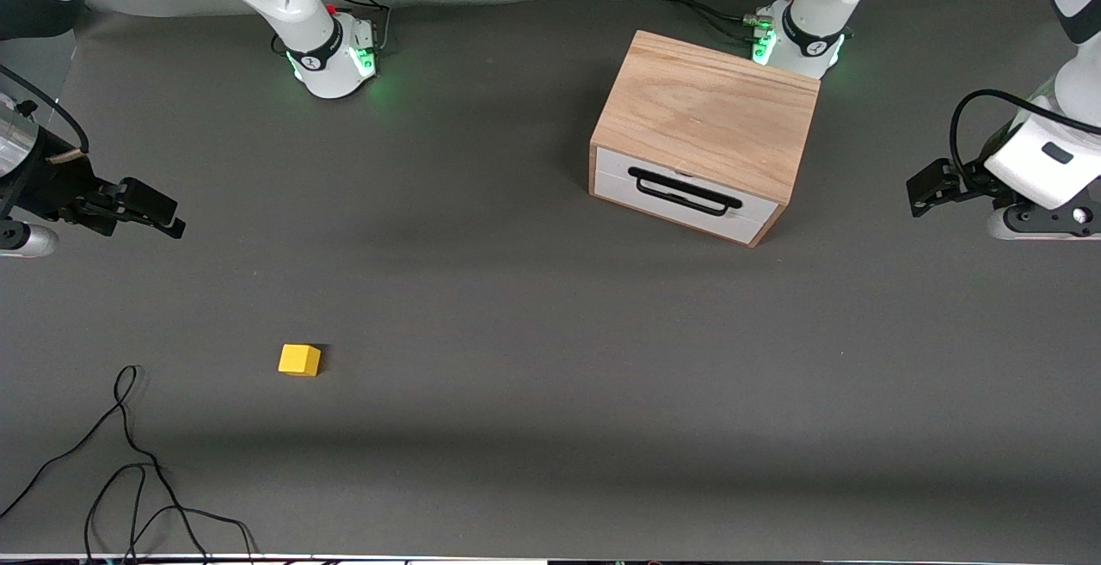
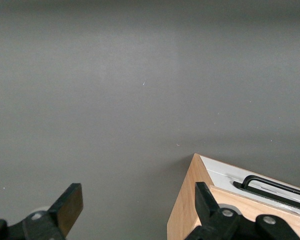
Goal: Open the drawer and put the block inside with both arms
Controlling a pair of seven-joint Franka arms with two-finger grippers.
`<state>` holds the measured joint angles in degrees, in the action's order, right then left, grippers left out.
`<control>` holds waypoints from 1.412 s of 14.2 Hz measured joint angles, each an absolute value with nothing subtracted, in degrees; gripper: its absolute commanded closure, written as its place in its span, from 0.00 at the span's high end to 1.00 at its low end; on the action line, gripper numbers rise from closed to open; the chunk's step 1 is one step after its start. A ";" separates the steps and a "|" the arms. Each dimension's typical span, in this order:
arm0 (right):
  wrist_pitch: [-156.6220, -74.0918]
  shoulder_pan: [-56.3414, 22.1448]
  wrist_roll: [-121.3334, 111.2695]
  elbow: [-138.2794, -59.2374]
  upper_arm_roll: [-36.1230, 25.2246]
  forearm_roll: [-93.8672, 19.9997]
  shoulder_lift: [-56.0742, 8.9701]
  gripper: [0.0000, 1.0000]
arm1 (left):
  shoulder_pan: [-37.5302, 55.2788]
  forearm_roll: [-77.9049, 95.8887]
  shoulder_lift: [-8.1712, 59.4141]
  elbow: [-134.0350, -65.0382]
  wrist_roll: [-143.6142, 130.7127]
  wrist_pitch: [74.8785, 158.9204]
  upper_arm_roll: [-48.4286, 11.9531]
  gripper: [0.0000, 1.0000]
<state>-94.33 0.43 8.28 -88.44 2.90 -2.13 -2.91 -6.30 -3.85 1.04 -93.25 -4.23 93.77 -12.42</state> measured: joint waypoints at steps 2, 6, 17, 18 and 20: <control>-94.33 0.43 8.28 -88.46 2.90 -2.13 -2.97 1.00 | -6.30 -3.85 1.04 -93.25 -4.22 93.77 -12.42 1.00; -94.33 0.43 8.28 -88.46 2.83 -2.13 -2.99 1.00 | -6.30 -3.85 1.04 -93.25 -4.21 93.77 -12.43 1.00; -93.37 0.43 8.23 -88.46 1.82 -2.13 -3.00 1.00 | -6.30 -3.84 1.04 -93.25 -4.20 93.77 -12.54 1.00; -93.37 0.43 8.22 -88.45 1.82 -2.13 -3.00 1.00 | -6.29 -3.84 1.04 -93.25 -4.20 93.77 -12.54 1.00; -93.37 0.43 8.20 -88.45 1.82 -2.13 -3.00 1.00 | -6.29 -3.84 1.04 -93.25 -4.20 93.77 -12.54 1.00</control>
